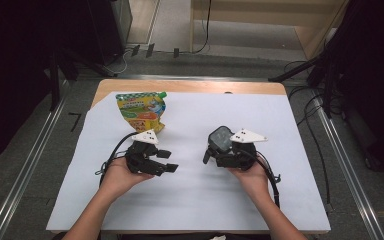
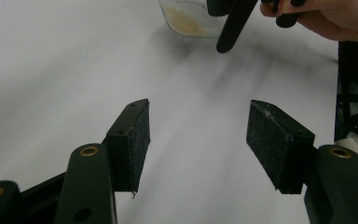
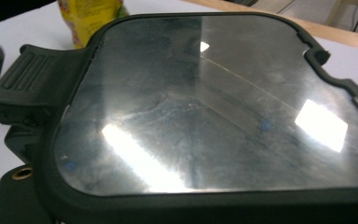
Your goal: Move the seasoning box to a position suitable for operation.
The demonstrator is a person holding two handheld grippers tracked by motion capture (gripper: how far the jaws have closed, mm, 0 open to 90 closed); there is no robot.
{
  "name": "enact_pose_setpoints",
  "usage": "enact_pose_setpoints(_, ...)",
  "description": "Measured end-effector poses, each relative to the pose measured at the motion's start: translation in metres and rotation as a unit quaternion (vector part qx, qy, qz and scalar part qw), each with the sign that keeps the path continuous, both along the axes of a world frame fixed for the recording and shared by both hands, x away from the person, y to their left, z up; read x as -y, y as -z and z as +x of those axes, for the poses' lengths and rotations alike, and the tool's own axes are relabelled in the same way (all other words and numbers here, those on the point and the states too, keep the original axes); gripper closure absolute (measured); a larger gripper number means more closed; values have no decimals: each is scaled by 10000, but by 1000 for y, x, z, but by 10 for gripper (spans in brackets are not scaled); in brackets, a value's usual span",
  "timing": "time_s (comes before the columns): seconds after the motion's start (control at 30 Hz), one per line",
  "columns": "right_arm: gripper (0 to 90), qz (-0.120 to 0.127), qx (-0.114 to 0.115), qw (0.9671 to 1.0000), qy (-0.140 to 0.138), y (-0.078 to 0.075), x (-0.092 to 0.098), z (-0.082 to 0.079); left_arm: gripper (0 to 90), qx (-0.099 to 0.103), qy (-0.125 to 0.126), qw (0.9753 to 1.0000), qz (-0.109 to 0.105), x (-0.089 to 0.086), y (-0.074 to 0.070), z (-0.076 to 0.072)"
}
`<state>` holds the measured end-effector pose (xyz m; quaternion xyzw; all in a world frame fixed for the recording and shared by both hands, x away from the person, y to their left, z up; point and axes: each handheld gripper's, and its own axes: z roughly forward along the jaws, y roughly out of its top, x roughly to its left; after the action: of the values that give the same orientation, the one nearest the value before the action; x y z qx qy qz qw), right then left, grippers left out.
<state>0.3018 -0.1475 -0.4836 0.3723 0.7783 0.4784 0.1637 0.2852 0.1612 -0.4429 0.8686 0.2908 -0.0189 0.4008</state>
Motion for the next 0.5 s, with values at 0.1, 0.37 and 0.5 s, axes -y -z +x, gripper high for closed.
enact_pose_setpoints(0.1, 156, -23, -38, 10000, -84, 3, -7, -3, 408, 4, -2, 10000, -4, 0, 0, 0)
enact_pose_setpoints(0.37, 156, -32, -84, 9992, -392, 8, -28, -12, 408, 3, -51, 10000, 24, 0, 1, 1)
enact_pose_setpoints(0.5, 156, -32, -121, 9987, -503, 12, -39, -15, 408, 18, -42, 10000, 44, 0, 1, 1)
